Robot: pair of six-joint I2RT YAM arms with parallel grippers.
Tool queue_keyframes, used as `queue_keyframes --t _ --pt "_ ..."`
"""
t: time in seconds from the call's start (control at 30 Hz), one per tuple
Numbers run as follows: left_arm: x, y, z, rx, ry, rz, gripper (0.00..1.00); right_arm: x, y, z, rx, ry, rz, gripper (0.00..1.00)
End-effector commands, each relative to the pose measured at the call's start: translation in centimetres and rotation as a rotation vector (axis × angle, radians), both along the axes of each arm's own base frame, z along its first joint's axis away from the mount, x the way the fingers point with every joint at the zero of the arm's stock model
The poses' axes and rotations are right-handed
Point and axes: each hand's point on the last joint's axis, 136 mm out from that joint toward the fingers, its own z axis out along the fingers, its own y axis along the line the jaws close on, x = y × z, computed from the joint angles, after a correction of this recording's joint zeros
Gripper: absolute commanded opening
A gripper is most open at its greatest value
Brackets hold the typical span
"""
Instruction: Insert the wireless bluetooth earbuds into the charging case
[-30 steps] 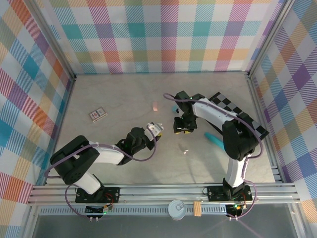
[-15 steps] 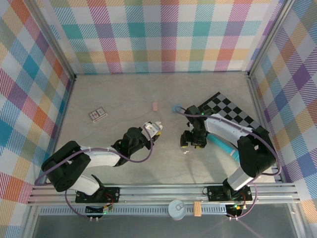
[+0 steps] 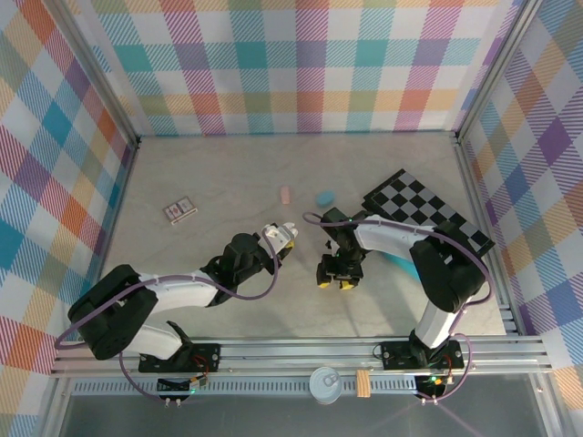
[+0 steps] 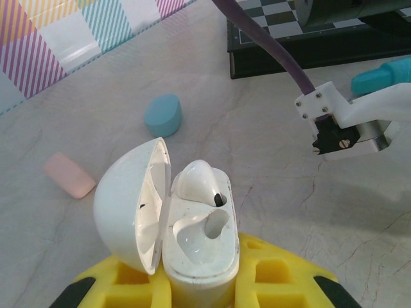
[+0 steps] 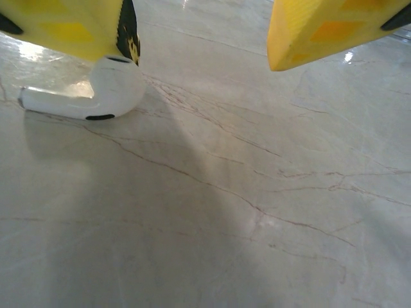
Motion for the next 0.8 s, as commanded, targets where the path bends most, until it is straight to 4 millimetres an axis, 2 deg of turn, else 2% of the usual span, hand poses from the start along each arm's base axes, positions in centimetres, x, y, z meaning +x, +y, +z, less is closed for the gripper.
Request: queue_keyframes --t 0.0,0.33,0.53,0.6,0.7,0.77 --pt "0.2 0.8 0.3 0.011 -0.016 0.019 0.06 1.0 1.1 0.2 0.026 -0.018 -0.028 0.55" --pt "0.0 0.9 0.5 0.009 -0.012 0.014 0.06 3.3 0.8 0.4 -0.026 -0.107 -0.025 0.56" --pt "-0.4 1.3 0.9 -0.012 -0.027 0.014 0.06 4.4 1.5 3.2 0.026 -0.183 0.033 0.56" --pt "-1.0 1.4 0.7 -0.013 -0.032 0.000 0.06 4.2 1.2 4.0 0.005 -0.172 0.070 0.56" --pt "-1.7 1.8 0.7 -0.029 -0.043 -0.015 0.06 4.0 -0.6 3.8 -0.134 -0.101 0.112 0.57" --pt "-2.4 1.9 0.7 -0.029 -0.047 -0.039 0.07 4.2 -1.0 3.6 -0.177 -0.075 0.111 0.58"
